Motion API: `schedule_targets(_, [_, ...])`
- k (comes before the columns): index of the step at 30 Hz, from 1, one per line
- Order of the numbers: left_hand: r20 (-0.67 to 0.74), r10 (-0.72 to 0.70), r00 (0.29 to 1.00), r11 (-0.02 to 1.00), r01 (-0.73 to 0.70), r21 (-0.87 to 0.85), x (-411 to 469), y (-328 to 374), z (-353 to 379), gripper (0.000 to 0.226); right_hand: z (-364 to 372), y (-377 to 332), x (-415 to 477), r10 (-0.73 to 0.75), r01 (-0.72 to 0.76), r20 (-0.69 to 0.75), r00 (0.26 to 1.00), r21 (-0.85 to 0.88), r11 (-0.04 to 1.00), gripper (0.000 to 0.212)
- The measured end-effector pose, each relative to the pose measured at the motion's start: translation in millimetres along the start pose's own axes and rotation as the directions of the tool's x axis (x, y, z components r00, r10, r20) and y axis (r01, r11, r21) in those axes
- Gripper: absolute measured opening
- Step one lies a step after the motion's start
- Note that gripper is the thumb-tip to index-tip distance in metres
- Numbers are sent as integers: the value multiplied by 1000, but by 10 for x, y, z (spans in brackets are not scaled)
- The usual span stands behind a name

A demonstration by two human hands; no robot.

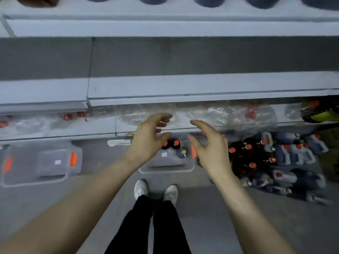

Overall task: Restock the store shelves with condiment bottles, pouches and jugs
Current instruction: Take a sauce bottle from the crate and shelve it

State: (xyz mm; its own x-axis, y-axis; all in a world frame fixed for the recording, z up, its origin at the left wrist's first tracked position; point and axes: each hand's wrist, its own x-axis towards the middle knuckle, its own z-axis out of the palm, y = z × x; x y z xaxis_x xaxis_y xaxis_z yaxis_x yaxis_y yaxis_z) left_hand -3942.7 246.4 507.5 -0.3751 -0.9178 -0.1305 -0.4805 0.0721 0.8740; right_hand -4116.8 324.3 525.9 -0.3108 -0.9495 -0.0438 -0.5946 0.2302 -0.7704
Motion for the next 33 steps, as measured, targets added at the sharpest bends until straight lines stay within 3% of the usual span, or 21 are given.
schedule_targets(6, [49, -148, 988, 987, 150, -49, -102, -716, 440, 47, 495, 599, -97, 119, -119, 45, 992, -17, 993, 40])
schedule_targets(17, [73, -295, 953, 955, 297, -21, -160, -2222, 1192, 56, 1600, 1729, -180, 164, -167, 135, 977, 13, 986, 43])
schedule_targets(33, [40, -477, 878, 869, 464, 170, 27, -4221, 1544, 75, 3364, 2825, 103, 244, -257, 385, 890, -20, 966, 46])
